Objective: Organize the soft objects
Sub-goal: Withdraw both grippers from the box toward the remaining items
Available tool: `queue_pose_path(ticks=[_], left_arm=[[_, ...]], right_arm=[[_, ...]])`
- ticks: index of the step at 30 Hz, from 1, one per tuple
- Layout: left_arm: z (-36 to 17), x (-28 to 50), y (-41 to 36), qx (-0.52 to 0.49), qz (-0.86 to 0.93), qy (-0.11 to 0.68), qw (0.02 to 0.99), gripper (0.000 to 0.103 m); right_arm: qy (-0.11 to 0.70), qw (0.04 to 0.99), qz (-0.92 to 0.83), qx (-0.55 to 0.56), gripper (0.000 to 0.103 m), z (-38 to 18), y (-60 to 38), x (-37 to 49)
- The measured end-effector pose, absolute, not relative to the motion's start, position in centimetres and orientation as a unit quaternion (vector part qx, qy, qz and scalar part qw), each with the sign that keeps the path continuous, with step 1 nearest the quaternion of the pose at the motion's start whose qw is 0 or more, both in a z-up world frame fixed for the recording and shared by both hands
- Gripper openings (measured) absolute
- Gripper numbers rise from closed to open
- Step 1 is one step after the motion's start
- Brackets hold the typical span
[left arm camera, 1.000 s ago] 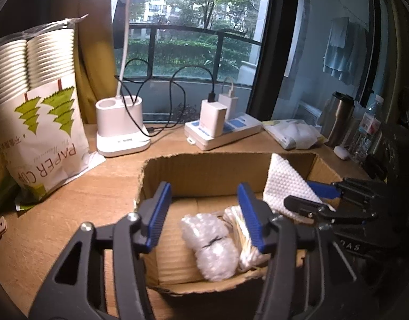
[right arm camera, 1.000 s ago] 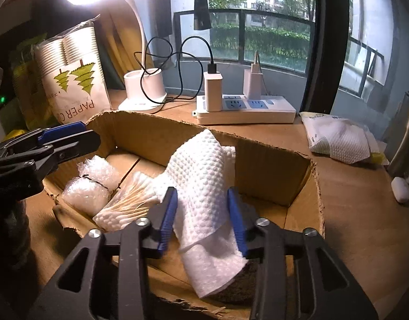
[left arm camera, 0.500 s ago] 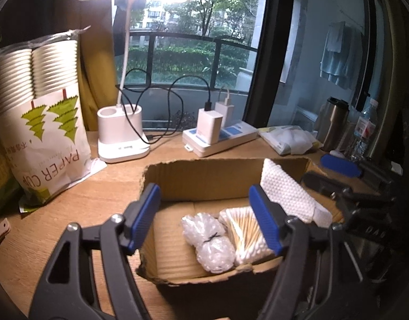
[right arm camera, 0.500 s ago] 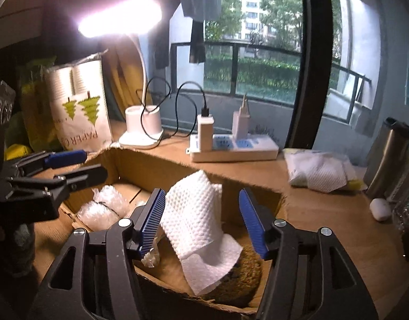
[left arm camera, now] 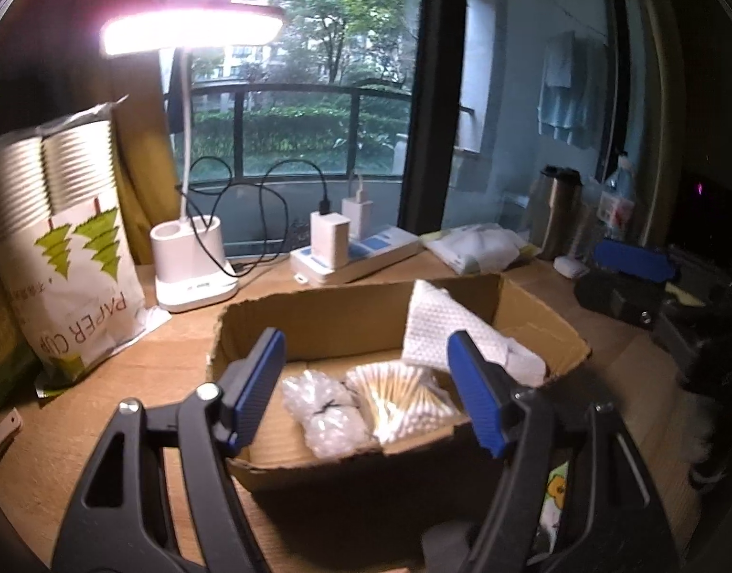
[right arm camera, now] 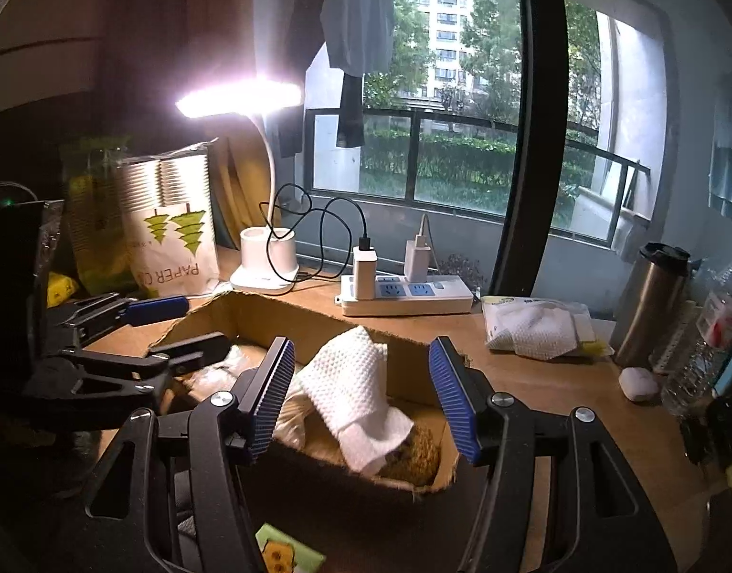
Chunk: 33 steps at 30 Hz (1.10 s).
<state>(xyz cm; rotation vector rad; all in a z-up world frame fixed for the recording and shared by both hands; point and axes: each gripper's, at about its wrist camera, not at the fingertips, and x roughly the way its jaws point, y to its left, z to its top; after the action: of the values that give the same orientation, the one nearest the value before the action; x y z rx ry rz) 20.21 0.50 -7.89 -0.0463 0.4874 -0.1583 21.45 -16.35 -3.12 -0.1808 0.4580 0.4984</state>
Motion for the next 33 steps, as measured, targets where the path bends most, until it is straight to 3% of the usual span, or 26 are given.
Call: queue_pose_path(ticks=[16,33], left_arm=[[-7.0,17.3,-2.2,-0.05,-0.151,0.278,0.947,0.072],[-10.0,15.6,-6.7,-0.024,-0.168,0.341,0.925,0.072]], right_arm=[[0.261,0.942,0.197,-0.079,0.062,-4.7,-20.0,17.5],[0.333,0.919,0.202,-0.062,0.062,-9.8,-21.4,16.3]])
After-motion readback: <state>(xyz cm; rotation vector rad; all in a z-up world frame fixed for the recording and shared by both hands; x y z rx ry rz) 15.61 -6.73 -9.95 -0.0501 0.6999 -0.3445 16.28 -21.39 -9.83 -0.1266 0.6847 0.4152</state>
